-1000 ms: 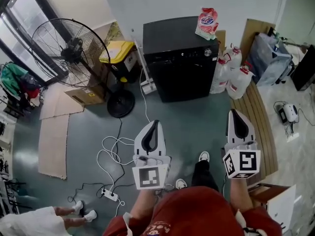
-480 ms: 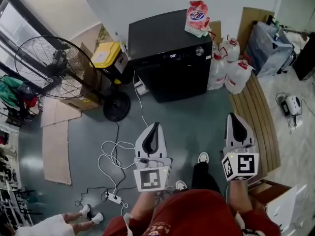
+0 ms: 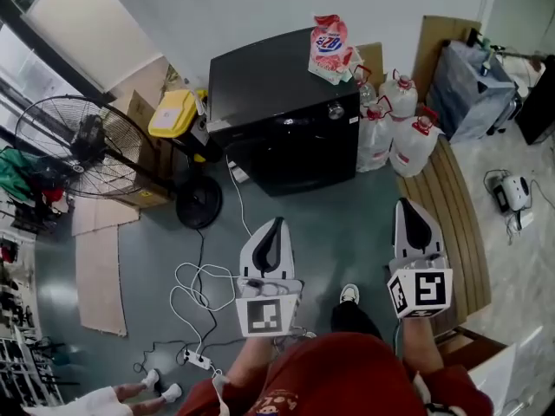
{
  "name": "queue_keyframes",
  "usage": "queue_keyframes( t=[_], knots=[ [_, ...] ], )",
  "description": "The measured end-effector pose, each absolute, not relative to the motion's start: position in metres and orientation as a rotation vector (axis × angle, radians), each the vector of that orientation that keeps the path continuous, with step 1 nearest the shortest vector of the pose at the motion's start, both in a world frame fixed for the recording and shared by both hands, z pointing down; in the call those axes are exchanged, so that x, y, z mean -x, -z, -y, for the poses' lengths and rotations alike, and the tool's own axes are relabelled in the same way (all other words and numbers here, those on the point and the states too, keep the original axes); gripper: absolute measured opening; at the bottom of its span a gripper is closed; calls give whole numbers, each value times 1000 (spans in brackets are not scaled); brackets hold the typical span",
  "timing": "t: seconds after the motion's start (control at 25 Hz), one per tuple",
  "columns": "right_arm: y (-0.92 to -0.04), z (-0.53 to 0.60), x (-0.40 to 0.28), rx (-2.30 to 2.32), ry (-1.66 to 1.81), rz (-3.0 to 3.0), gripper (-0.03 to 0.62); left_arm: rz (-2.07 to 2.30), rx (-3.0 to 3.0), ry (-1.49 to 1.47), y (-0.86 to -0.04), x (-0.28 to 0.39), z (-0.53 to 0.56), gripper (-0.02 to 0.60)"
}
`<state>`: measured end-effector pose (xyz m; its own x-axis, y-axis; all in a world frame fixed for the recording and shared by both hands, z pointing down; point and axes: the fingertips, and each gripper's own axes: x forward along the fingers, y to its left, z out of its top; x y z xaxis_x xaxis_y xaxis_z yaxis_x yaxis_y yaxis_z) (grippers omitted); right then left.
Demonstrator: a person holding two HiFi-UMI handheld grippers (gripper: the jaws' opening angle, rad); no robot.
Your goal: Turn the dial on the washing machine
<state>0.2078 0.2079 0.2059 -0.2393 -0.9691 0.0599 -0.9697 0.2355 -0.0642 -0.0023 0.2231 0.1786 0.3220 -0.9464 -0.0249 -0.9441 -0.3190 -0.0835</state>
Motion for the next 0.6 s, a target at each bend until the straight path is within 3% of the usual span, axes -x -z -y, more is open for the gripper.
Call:
queue_keyframes(
  t=[0.32,0.6],
  knots=[
    [-201,-152,-245,-1918,-118,2493,8,-1805,2431,33,-166,-30,-166,9],
    [-203,-109,-235,-1849,-97,2538,8,-1844,2401,27,-169,-27,-134,9]
  ],
)
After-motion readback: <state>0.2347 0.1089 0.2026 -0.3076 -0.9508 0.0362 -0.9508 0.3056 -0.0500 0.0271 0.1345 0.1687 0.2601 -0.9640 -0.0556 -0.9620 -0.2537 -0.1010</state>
